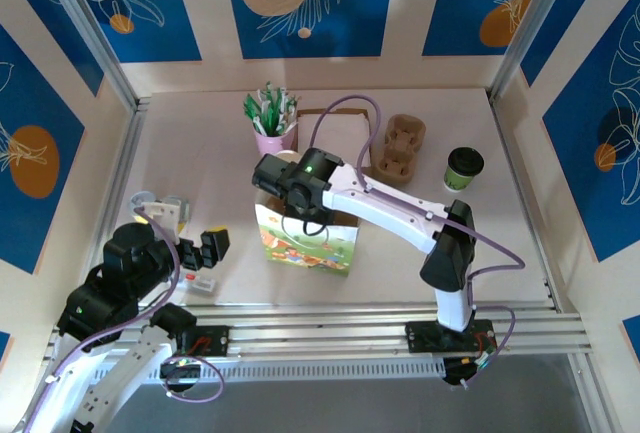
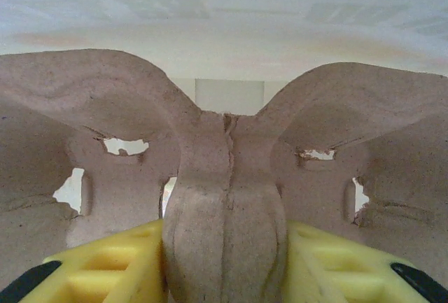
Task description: Pack the takeout coffee
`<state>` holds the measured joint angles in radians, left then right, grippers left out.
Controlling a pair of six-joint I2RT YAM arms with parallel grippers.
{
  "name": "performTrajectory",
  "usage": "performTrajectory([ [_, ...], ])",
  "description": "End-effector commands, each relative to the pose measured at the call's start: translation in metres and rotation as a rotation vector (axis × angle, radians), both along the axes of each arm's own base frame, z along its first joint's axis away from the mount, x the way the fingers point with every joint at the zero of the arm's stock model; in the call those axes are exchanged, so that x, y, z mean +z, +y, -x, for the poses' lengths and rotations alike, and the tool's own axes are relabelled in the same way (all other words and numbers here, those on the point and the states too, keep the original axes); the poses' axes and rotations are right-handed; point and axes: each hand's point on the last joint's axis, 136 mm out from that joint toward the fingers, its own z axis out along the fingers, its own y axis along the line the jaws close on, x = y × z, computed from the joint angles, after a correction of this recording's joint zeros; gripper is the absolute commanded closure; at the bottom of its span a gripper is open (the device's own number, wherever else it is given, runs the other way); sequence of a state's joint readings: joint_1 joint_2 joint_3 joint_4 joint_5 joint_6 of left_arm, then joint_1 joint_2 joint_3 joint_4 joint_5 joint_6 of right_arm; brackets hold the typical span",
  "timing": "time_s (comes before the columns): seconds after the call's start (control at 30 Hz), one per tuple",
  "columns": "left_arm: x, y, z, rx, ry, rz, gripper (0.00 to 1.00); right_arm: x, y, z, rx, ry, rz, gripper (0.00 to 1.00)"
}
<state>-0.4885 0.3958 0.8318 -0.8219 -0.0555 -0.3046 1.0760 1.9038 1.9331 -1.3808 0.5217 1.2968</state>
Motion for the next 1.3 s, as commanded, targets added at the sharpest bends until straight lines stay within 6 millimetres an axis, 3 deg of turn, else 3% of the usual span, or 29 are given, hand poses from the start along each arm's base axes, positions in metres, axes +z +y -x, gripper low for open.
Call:
performTrajectory([
  [0.0, 0.002, -0.006, -0.001, -0.035, -0.016, -0.003, 0.00, 0.000, 0.000, 0.006, -0.014, -0.005, 0.033, 0.58],
  [0.17, 0.007, -0.003, -0.011, 0.011, -0.029, -0.011, 0.00, 0.014, 0.003, 0.006, 0.039, -0.071, 0.021, 0.58],
  [0.3, 0.045, -0.005, -0.030, 0.062, -0.046, 0.016, 0.00, 0.008, 0.011, 0.012, 0.089, -0.056, 0.001, 0.58],
  [0.47, 0.101, -0.032, -0.060, 0.021, -0.060, 0.058, 0.00, 0.007, 0.016, 0.018, 0.162, -0.062, -0.032, 0.58],
  [0.57, 0.117, -0.050, -0.083, -0.012, -0.014, 0.035, 0.00, 0.005, 0.018, 0.023, 0.198, -0.051, -0.064, 0.58],
  [0.77, 0.118, -0.092, -0.110, -0.145, 0.100, 0.060, 0.00, 0.006, 0.016, 0.026, 0.229, -0.046, -0.097, 0.58],
  [0.97, 0.113, -0.127, -0.105, -0.290, 0.261, 0.147, 0.00, 0.010, 0.018, 0.025, 0.255, -0.050, -0.124, 0.58],
  [1.07, 0.105, -0.133, -0.095, -0.324, 0.331, 0.152, 0.00, 0.010, 0.019, 0.024, 0.262, -0.035, -0.140, 0.58],
  [1.27, 0.086, -0.126, -0.078, -0.346, 0.388, 0.094, 0.00, 0.012, 0.016, 0.022, 0.270, -0.032, -0.147, 0.58],
])
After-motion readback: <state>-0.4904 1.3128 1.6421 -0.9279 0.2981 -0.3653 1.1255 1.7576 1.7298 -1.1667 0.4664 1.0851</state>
